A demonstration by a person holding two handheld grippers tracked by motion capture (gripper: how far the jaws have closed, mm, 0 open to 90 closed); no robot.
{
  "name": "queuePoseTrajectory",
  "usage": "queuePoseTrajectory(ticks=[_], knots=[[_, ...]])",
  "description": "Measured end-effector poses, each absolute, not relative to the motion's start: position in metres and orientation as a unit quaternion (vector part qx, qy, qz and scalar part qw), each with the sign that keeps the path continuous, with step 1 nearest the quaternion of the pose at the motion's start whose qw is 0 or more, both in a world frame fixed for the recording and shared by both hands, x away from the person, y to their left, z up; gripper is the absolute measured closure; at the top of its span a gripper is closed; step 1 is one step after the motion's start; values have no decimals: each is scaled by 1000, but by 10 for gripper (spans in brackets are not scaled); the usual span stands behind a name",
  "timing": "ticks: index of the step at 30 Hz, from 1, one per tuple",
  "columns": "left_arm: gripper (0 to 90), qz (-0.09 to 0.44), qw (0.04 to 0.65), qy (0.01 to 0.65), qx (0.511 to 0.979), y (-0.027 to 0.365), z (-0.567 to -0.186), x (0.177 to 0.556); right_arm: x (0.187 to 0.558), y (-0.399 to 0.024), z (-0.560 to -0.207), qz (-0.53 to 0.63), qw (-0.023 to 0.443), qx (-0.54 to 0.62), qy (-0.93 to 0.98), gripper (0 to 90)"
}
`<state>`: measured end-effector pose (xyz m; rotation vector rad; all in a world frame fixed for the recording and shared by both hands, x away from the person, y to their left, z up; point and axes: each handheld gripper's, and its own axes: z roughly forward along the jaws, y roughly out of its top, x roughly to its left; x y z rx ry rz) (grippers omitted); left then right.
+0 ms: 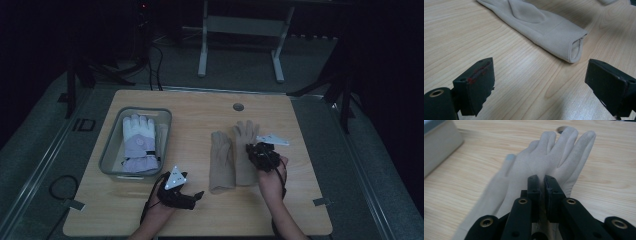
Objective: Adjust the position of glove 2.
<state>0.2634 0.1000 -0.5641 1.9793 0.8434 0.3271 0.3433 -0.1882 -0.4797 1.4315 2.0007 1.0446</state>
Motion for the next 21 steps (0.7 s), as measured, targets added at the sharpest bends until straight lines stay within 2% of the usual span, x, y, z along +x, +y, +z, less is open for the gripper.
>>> queuePoseTrajectory(ticks=[10, 21], knots=[[92, 134, 465, 341, 806, 100, -564, 263, 343, -136, -487, 396, 211, 521, 726, 837], [92, 133, 466, 338, 807, 100, -564, 262, 344, -120, -506, 381, 210, 530, 728, 835]])
